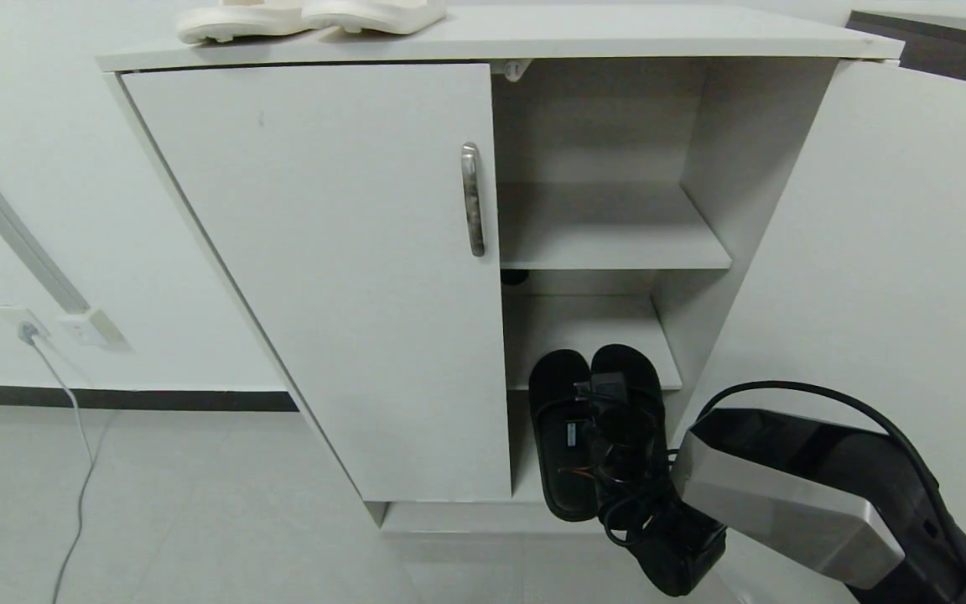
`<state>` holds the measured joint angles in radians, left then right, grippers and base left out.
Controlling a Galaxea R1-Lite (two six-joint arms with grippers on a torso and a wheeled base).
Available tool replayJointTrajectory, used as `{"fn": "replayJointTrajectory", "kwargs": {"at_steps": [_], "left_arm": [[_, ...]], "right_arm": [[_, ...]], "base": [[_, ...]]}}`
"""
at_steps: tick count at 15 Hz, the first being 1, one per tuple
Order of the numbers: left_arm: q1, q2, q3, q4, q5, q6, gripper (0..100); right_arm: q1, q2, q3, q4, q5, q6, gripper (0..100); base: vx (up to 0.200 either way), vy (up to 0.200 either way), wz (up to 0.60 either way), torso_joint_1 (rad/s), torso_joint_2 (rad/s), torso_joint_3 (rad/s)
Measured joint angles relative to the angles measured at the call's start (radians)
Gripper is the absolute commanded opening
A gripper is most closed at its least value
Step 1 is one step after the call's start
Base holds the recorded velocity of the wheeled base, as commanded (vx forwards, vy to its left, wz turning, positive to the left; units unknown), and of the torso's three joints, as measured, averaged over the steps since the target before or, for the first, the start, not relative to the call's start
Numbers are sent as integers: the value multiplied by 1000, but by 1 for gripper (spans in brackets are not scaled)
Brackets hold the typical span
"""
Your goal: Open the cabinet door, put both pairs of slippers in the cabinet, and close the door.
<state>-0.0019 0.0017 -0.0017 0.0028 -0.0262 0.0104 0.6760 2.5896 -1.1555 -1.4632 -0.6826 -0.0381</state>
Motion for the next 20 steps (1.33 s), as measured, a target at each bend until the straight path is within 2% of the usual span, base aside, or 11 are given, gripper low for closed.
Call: {"fn": "replayJointTrajectory", "kwargs": {"at_steps": [9,13,16,20], "left_arm": [[0,0,0,0,0,1,0],[1,0,0,0,0,1,0],[0,0,0,0,0,0,0],[1,0,0,0,0,1,0]], "right_arm": [[-16,0,-13,31,1,0,0],[-44,-1,-89,157,5,14,0],[-78,-4,-247,402,41,98,0],[-100,-3,-373,489,119,105,0]], "base": [[0,0,0,0,0,0],[0,0,0,0,0,0],[0,0,0,0,0,0],[0,0,0,0,0,0]]}}
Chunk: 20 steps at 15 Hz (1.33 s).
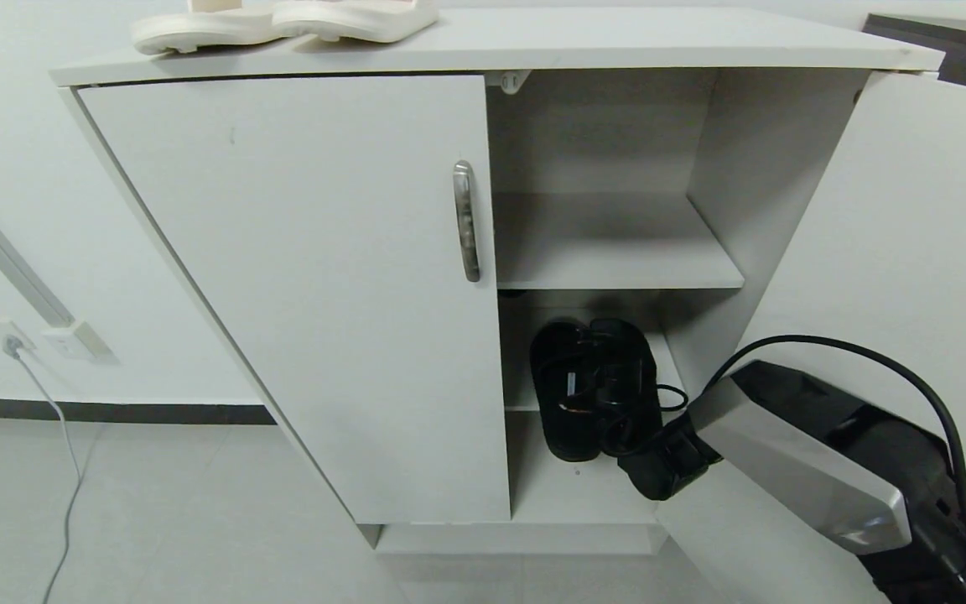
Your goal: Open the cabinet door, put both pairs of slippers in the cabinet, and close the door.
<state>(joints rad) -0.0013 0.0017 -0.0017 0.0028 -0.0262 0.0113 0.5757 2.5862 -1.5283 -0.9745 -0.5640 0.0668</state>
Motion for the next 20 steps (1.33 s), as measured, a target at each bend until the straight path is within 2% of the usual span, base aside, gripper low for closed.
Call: {"fn": "replayJointTrajectory", "kwargs": {"at_steps": [7,11,15,16,20], "left_arm": [[0,0,0,0,0,1,0],[0,0,0,0,0,1,0],[0,0,0,0,0,1,0],[0,0,0,0,1,1,0],[0,0,0,0,1,0,0]], "right_arm": [[-39,32,-232,158,-11,-2,0],[-54,81,-323,189,-18,-4,0],[-64,103,-347,205,-18,-4,0],[-66,104,-346,208,-18,-4,100],[-63,100,-316,211,-18,-4,100]], "base": [[0,0,0,0,0,0],[0,0,0,0,0,0],[0,0,0,0,0,0],[0,0,0,0,0,0],[0,0,0,0,0,0]]}}
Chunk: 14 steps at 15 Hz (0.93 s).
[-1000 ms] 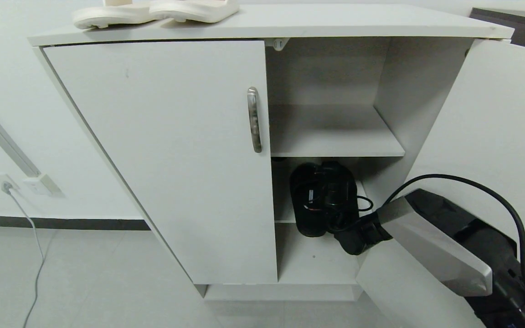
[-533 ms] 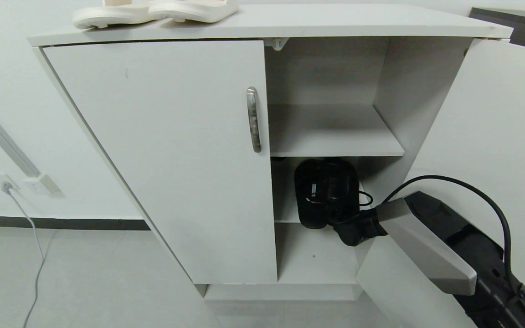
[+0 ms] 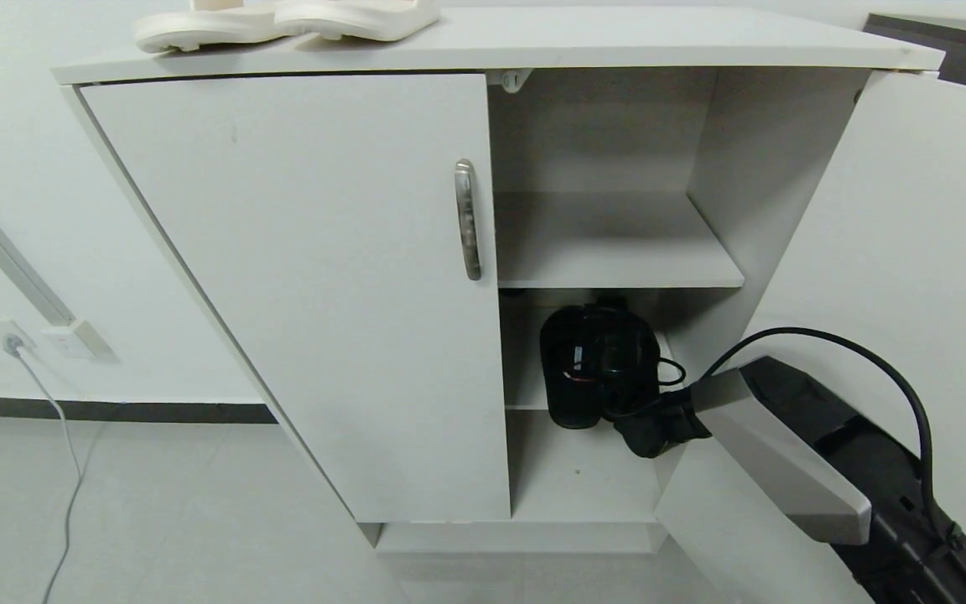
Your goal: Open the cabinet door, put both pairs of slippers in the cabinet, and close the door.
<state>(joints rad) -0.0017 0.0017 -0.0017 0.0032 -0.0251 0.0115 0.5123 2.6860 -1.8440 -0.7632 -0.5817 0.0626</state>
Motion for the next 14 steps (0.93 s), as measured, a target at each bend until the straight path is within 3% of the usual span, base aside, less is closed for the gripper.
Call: {"fn": "replayJointTrajectory", "kwargs": {"at_steps": [7,14], "left_arm": [[0,0,0,0,-1,2,0],[0,0,2,0,-2,6,0]], "right_arm": [[36,-141,283,-95,-6,3,100],[113,-415,791,-263,-23,5,100]], "base": [[0,0,0,0,0,0],[0,0,0,0,0,0]]}}
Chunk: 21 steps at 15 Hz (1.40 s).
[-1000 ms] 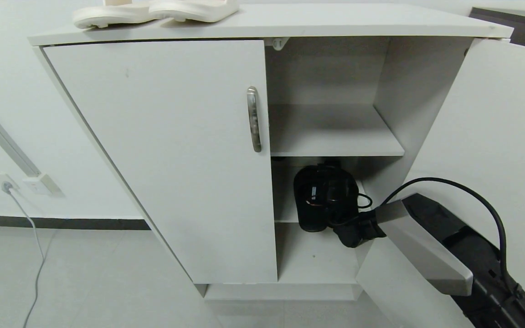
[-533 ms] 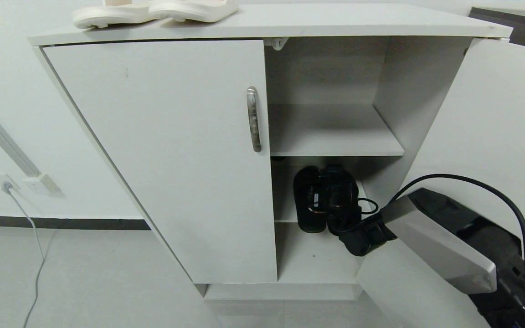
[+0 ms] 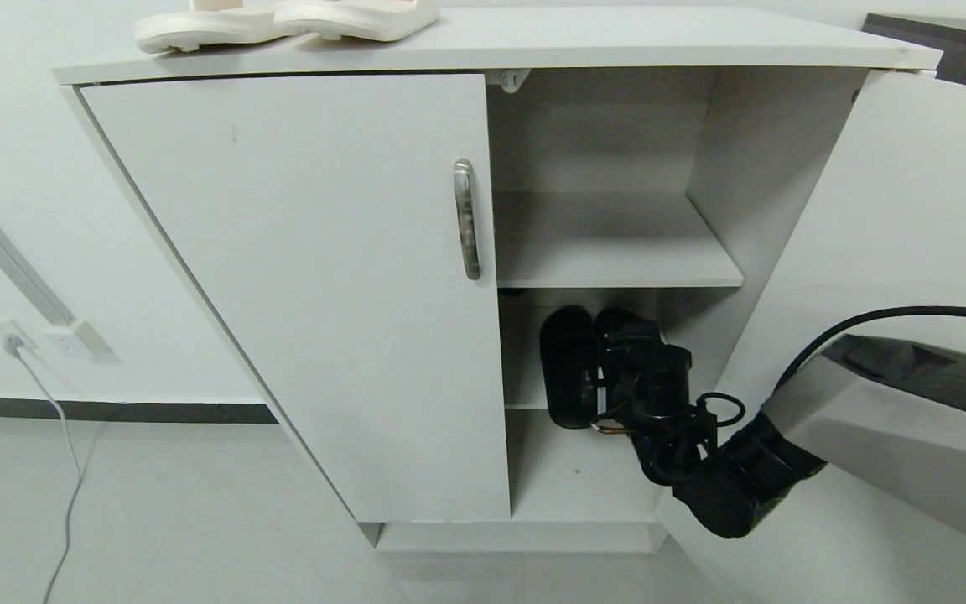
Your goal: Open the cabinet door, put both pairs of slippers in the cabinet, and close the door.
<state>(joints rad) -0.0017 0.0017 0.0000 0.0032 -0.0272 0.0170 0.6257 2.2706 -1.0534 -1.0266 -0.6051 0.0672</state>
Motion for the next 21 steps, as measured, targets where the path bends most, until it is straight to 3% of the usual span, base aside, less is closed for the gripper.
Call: {"fn": "replayJointTrajectory", "kwargs": {"at_steps": [5,7,16,21], "left_arm": [[0,0,0,0,1,-3,0],[0,0,-1,0,1,-4,0],[0,0,-2,0,1,-5,0],[0,0,-2,0,1,-5,0]], "right_arm": [[63,-153,164,-14,-2,7,100],[70,-171,172,-13,-2,7,100],[83,-186,179,-28,-15,3,100],[89,-185,179,-30,-18,1,100]], "base": [[0,0,0,0,0,0],[0,0,0,0,0,0],[-200,0,0,3,1,2],[0,0,0,0,0,0]]}}
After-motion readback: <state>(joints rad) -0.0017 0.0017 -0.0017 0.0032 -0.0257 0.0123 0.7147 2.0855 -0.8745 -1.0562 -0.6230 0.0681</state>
